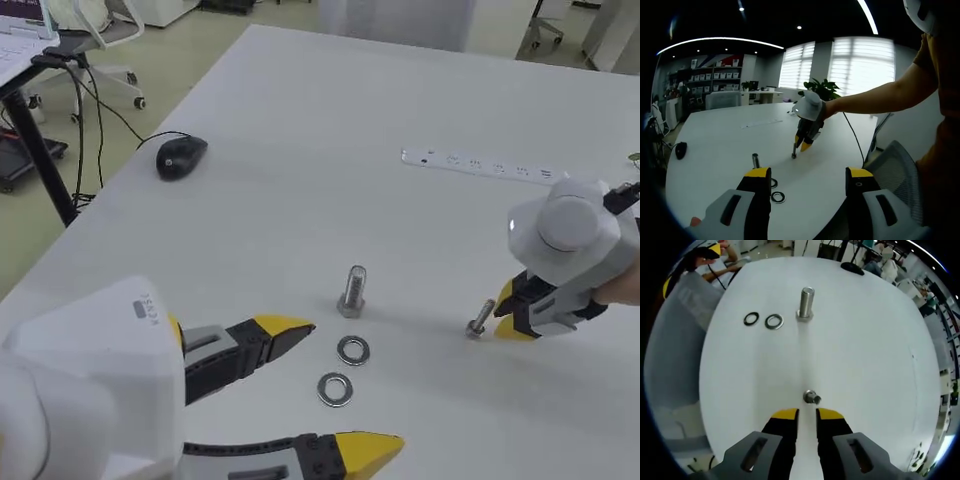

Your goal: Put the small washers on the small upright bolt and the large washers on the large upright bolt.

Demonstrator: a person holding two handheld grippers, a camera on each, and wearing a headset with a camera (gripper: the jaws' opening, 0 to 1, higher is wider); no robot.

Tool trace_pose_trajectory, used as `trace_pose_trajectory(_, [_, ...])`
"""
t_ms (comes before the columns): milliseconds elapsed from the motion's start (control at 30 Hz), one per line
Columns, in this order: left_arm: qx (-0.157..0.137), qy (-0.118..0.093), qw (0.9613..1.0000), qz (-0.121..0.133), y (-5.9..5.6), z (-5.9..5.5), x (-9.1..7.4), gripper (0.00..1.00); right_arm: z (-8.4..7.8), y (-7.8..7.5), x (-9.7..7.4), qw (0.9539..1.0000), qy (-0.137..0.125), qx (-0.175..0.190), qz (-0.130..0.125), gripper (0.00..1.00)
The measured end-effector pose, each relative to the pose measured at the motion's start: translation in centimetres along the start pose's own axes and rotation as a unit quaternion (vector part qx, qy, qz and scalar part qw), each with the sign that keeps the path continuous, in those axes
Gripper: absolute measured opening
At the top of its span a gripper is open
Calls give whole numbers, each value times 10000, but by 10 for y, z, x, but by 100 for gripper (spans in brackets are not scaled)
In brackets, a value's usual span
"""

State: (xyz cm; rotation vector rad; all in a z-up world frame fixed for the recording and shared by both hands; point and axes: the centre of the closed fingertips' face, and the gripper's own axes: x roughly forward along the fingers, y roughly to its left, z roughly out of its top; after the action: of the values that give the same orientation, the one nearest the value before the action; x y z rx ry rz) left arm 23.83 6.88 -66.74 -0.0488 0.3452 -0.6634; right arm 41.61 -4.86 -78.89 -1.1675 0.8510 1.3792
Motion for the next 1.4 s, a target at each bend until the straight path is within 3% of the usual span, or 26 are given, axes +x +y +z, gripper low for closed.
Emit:
trace_pose_trajectory(267, [72, -42, 10000, -23, -5, 2, -4, 59, 3, 16, -5, 10000, -35, 24, 11, 14])
trace_pose_trajectory(533, [126, -95, 9999, 0, -10, 4, -13, 59, 16, 35, -5, 9999, -128, -79, 64, 14])
trace_pose_trajectory(967, [167, -172, 9996, 118, -9, 7, -23, 59, 61, 69, 8, 9967, -369, -605, 401, 15])
trace_pose_trajectory(1167, [154, -222, 9995, 175, -8, 8, -26, 59, 85, 88, 15, 9919, -485, -1025, 570, 16])
trace_pose_trajectory(1400, [178, -234, 9992, 254, -6, 8, -31, 59, 115, 103, 29, 9870, -686, -1227, 779, 19])
